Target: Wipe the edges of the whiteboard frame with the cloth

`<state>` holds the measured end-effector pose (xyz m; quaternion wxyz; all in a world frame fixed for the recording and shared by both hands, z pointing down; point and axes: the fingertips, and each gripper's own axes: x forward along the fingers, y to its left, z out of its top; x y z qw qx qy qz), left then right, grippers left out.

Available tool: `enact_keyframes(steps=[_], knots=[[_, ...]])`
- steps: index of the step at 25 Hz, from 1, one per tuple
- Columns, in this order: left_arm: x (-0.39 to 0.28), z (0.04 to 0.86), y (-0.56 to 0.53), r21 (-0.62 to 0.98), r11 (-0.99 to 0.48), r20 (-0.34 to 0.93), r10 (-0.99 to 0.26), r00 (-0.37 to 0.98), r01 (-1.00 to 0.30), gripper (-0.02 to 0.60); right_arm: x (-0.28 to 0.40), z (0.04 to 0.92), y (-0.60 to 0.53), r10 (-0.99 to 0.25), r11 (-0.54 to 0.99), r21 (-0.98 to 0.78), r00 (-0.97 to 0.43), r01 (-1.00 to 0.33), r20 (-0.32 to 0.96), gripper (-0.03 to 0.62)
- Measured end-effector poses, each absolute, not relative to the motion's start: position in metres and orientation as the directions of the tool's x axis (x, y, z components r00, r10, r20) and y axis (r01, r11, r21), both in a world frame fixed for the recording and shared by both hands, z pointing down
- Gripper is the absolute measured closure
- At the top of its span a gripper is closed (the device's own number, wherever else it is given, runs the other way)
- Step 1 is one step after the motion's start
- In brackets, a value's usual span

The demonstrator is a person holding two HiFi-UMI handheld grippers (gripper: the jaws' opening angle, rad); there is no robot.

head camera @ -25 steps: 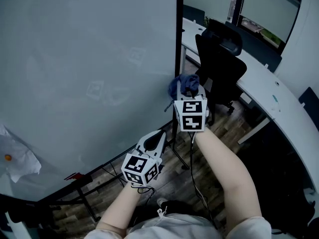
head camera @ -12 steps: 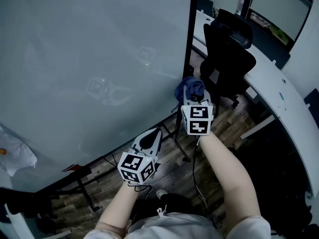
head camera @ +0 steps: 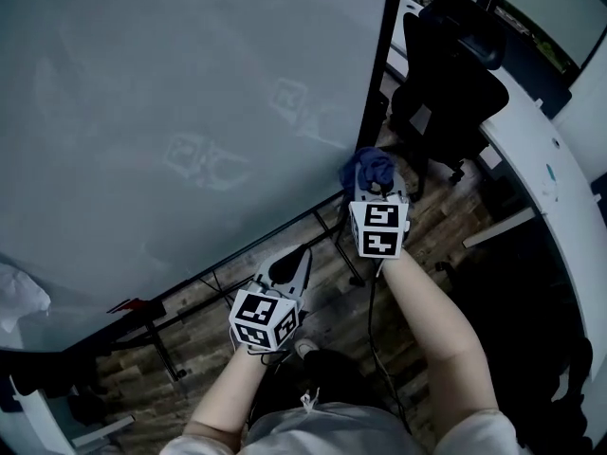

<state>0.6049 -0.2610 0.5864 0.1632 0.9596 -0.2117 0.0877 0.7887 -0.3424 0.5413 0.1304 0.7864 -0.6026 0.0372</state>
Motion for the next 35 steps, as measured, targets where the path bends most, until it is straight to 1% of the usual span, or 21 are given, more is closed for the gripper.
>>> enact_keyframes(steps=[2,6,10,16,23,31,35], knots=[[0.607,0.595,-0.259,0.283,-0.853,0.252,-0.375,0.892,-0.439,0.561,0.788,0.563,-0.343,-0.932,-0.223,0.151,0.256,-0.963,0.258,0.525],[0.606,0.603,-0.261,0.278,-0.846,0.271,-0.385,0.882,-0.455,0.561,0.788,0.588,-0.342,-0.93,-0.208,0.146,0.242,-0.967,0.278,0.525],[0.601,0.61,-0.269,0.264,-0.84,0.283,-0.403,0.87,-0.475,0.561,0.791,0.617,-0.343,-0.914,-0.198,0.158,0.241,-0.967,0.326,0.525],[0.591,0.626,-0.273,0.281,-0.819,0.297,-0.421,0.857,-0.5,0.561,0.783,0.659,-0.344,-0.866,-0.204,0.128,0.24,-0.971,0.44,0.525],[0.573,0.636,-0.271,0.293,-0.803,0.308,-0.435,0.846,-0.519,0.561,0.775,0.675,-0.343,-0.847,-0.197,0.137,0.239,-0.971,0.474,0.525],[0.525,0.639,-0.28,0.303,-0.758,0.307,-0.496,0.812,-0.577,0.561,0.709,0.688,-0.345,-0.842,-0.117,0.144,0.175,-0.983,0.511,0.525],[0.493,0.637,-0.281,0.3,-0.737,0.305,-0.527,0.793,-0.605,0.561,0.68,0.691,-0.344,-0.832,-0.115,0.144,0.174,-0.983,0.527,0.525]])
